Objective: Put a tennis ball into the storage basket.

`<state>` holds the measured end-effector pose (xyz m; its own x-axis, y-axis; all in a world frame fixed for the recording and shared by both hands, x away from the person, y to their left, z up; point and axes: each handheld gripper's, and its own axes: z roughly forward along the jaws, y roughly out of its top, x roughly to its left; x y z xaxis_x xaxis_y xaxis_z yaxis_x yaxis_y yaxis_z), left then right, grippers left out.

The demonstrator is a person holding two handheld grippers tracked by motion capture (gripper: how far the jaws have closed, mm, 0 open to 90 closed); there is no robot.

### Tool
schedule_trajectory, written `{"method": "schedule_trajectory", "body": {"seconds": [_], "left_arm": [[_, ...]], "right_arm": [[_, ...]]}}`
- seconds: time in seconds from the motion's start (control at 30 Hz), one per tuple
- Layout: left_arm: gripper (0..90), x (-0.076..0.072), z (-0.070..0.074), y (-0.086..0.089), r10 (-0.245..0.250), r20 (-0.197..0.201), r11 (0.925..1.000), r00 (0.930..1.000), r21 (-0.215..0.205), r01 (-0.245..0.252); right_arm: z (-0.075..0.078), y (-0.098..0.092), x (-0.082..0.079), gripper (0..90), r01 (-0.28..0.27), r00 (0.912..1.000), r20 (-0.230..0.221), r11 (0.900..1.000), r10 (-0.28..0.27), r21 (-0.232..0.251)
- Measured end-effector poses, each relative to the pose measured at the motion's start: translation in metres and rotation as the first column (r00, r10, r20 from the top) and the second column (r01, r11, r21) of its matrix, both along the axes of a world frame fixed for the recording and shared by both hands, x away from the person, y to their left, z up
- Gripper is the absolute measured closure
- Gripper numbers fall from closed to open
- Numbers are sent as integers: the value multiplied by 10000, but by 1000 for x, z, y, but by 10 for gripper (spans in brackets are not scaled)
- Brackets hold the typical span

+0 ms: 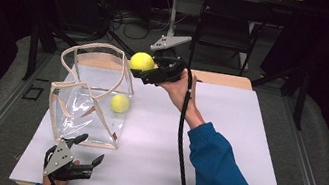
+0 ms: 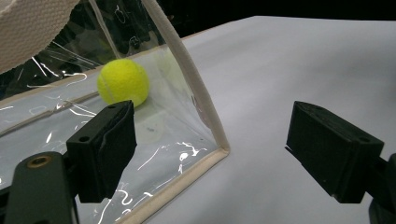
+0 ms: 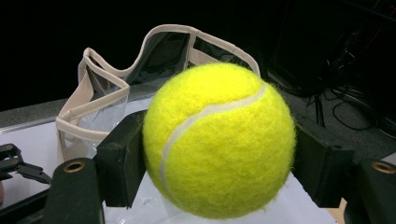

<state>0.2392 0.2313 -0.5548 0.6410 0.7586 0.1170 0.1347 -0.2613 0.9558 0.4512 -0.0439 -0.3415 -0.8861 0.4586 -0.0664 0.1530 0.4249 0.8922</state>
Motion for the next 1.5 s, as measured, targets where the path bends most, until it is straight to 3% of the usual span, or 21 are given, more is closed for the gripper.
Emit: {"method": "schedule_trajectory", "body": {"seconds": [1.5], "left_arm": [[157, -1, 0, 1, -31, 23, 10000, 10000, 47, 31]], "right_arm": [[15, 42, -1, 264, -445, 9986, 277, 9989, 448, -122]]}}
